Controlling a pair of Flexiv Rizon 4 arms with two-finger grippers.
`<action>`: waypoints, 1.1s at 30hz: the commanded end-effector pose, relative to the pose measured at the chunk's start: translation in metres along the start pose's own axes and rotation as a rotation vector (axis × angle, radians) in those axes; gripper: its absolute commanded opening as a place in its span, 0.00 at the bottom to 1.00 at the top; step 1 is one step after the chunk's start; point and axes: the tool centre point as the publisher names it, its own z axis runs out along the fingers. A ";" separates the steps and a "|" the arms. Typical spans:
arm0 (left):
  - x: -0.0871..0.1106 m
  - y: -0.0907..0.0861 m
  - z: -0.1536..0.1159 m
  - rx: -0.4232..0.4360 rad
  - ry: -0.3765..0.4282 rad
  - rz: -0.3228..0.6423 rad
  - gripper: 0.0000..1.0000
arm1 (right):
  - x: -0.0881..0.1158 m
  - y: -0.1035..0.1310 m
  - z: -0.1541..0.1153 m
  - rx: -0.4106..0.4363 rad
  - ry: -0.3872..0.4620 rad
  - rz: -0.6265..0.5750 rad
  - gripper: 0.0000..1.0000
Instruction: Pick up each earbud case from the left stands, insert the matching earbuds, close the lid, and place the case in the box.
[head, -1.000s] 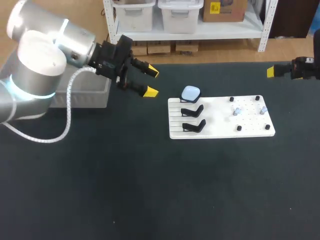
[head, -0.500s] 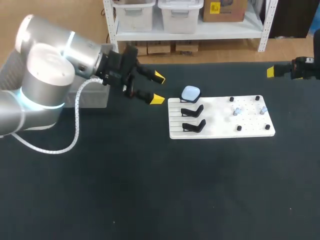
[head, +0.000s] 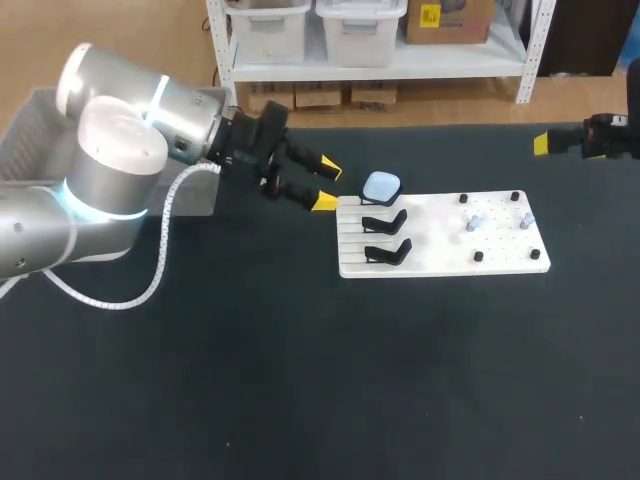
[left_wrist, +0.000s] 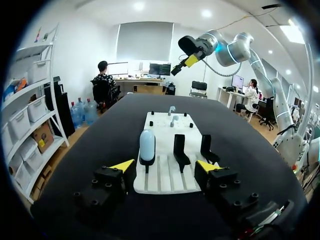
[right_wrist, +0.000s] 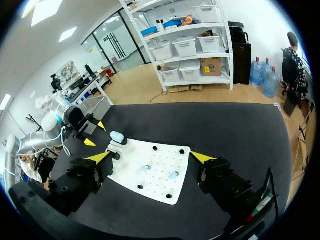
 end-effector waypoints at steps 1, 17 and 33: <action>0.003 0.009 0.004 0.016 0.006 -0.006 0.77 | 0.000 0.000 0.000 0.001 0.000 0.000 1.00; 0.002 0.015 0.025 0.054 -0.023 -0.003 0.76 | 0.000 0.000 0.000 0.001 0.000 0.000 1.00; -0.001 0.024 0.039 0.082 -0.038 0.004 0.79 | 0.000 0.000 0.000 0.001 0.000 0.000 1.00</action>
